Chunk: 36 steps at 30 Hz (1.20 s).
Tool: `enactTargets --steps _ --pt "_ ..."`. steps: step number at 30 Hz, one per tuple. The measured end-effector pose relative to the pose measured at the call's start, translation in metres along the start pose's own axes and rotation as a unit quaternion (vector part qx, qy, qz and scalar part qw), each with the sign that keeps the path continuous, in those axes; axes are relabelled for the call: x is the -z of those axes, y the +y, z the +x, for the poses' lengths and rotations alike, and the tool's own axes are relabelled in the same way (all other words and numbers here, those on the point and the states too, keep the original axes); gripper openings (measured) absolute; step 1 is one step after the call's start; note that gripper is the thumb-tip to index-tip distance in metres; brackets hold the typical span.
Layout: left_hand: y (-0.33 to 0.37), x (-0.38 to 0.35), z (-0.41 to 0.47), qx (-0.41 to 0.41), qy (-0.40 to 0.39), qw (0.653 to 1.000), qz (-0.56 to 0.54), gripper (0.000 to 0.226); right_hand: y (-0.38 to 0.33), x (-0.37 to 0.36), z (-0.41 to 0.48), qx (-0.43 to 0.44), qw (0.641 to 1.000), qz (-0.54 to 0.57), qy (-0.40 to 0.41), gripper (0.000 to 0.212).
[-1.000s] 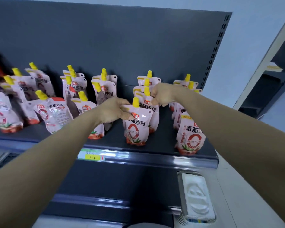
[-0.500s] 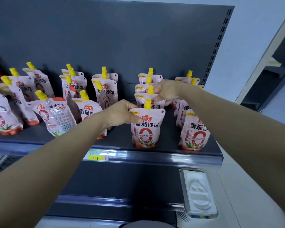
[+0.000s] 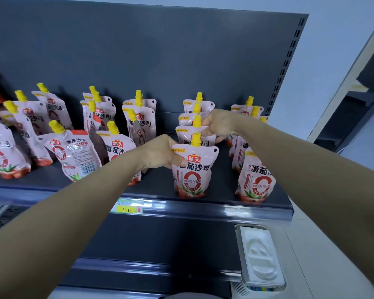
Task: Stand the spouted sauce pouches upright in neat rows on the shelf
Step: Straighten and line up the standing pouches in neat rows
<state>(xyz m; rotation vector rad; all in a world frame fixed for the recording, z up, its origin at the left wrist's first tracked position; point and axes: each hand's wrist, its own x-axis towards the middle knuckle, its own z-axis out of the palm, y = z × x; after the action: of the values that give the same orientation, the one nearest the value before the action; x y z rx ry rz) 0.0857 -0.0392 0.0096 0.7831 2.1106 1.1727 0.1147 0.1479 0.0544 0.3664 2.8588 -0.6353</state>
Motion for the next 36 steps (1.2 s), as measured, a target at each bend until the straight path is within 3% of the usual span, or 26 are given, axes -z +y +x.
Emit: enactTargets --steps 18,21,23,25,27,30,36 --pt "0.000 0.006 0.003 -0.002 -0.021 1.000 0.023 0.024 0.000 0.001 -0.001 0.007 0.999 0.030 -0.014 0.026" --pt "0.007 0.010 -0.003 0.001 -0.065 0.997 0.039 0.025 0.000 0.004 -0.002 0.004 0.998 0.046 -0.041 0.011" --pt "0.015 0.014 -0.008 -0.017 -0.079 0.996 0.022 0.023 0.000 0.012 -0.004 0.002 0.997 0.053 -0.059 0.025" --pt "0.024 0.021 -0.011 -0.046 -0.051 0.998 -0.008 0.024 0.004 0.026 -0.005 -0.003 0.996 0.069 -0.049 0.037" --pt "0.028 0.028 -0.006 -0.074 0.014 0.997 -0.025 0.027 0.005 0.039 -0.006 0.002 0.993 0.115 -0.027 0.026" --pt "0.031 0.037 0.009 -0.103 0.109 0.988 -0.039 0.005 0.005 0.050 -0.006 -0.002 0.986 0.155 0.062 0.016" --pt "0.039 0.045 0.046 -0.100 0.189 0.972 0.093 0.020 0.008 0.053 0.011 -0.018 0.986 0.073 0.151 0.027"
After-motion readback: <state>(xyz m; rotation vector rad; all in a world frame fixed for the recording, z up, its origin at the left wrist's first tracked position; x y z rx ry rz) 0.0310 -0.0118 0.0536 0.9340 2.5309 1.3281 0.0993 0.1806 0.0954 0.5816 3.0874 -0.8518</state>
